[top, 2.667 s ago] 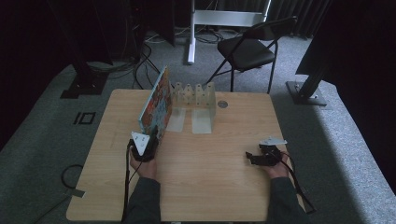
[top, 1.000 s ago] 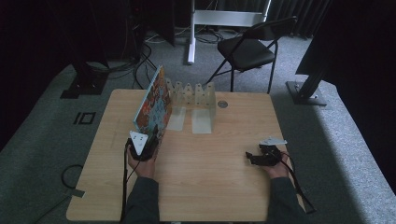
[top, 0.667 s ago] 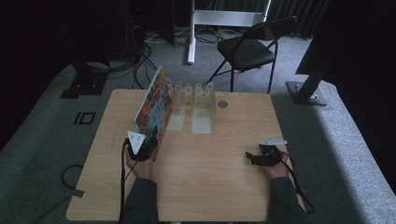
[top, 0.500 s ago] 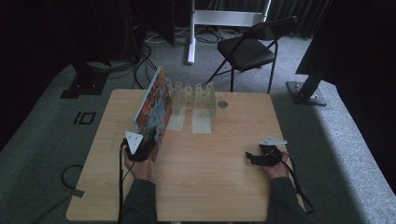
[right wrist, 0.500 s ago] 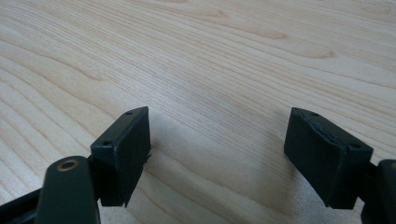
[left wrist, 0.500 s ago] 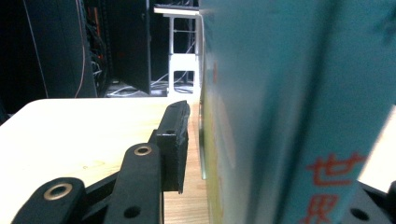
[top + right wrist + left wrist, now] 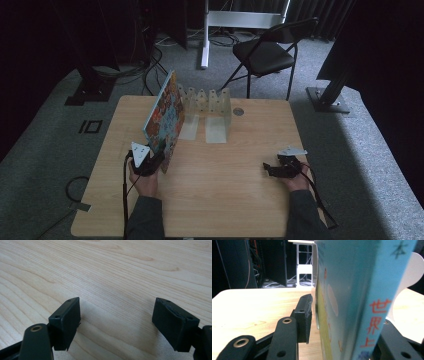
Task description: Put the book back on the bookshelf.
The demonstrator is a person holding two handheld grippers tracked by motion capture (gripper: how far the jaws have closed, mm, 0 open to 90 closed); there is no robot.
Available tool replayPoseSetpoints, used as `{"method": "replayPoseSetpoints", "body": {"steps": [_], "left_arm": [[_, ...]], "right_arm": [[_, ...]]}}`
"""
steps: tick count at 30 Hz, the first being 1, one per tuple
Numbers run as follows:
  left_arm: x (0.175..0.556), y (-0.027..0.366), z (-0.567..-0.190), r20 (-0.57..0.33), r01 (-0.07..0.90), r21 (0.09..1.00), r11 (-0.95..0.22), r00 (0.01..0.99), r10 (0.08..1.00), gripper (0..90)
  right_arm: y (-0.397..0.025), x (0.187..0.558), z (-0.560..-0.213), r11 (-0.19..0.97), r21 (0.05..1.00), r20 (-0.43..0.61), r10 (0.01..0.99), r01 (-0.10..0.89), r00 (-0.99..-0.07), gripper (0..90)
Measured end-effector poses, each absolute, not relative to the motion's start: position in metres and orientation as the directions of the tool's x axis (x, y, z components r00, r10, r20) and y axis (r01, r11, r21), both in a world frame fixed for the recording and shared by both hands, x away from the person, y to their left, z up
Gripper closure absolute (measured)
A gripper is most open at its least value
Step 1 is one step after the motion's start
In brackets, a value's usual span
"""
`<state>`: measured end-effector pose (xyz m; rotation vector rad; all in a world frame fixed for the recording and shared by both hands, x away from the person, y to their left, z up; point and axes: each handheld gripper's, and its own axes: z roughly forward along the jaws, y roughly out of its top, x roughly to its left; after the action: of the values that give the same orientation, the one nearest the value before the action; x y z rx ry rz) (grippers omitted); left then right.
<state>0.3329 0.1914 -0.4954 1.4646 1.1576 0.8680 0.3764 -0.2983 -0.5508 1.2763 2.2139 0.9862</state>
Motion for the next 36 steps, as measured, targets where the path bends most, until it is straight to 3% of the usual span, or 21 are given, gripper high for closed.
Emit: {"method": "replayPoseSetpoints", "body": {"steps": [17, 36], "left_arm": [[0.314, 0.200, -0.493, -0.077, 0.283, 0.959, -0.035, 0.375, 0.924, 57.8], [0.288, 0.199, -0.499, -0.054, 0.320, 0.944, -0.081, 0.393, 0.918, 57.0]], "right_arm": [[-0.298, 0.376, -0.551, 0.334, 0.741, 0.005, 0.864, 0.582, -0.503, 22.3], [-0.298, 0.376, -0.551, 0.334, 0.741, 0.005, 0.864, 0.582, -0.503, 22.3]]}}
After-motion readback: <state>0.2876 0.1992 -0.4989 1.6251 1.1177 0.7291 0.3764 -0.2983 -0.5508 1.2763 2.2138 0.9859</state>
